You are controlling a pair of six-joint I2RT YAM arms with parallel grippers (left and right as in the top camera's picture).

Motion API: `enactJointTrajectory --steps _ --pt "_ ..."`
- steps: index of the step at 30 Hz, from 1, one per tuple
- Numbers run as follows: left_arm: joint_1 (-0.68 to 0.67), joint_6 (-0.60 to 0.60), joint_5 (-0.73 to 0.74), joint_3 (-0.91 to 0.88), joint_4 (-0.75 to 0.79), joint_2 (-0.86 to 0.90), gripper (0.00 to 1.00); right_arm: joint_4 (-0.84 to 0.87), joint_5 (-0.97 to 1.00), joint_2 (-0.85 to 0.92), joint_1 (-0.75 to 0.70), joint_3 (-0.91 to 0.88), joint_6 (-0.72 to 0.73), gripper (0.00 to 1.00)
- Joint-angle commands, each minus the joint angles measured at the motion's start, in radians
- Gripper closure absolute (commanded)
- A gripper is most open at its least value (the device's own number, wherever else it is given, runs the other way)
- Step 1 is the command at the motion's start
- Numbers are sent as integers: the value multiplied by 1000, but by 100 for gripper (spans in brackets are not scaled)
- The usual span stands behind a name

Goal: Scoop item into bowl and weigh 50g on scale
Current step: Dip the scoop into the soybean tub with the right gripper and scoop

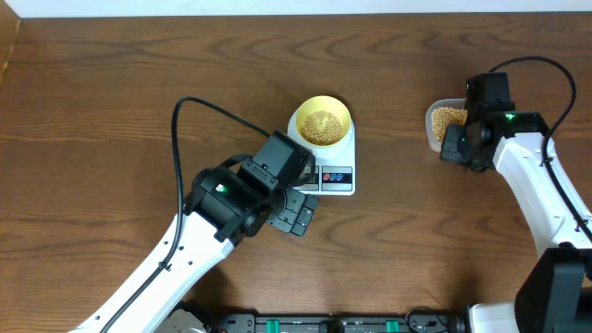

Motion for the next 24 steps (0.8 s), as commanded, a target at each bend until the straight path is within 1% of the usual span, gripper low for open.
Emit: enactJointTrajectory --steps 1,11,24 --pt "-2 6 -13 24 0 -4 6 13 -50 9 -25 -11 14 99" --pt "-2 6 -13 24 0 -4 6 32 -150 41 -105 -11 5 99" --pt "-2 6 -13 24 0 -4 6 18 -291 51 -108 -11 17 99"
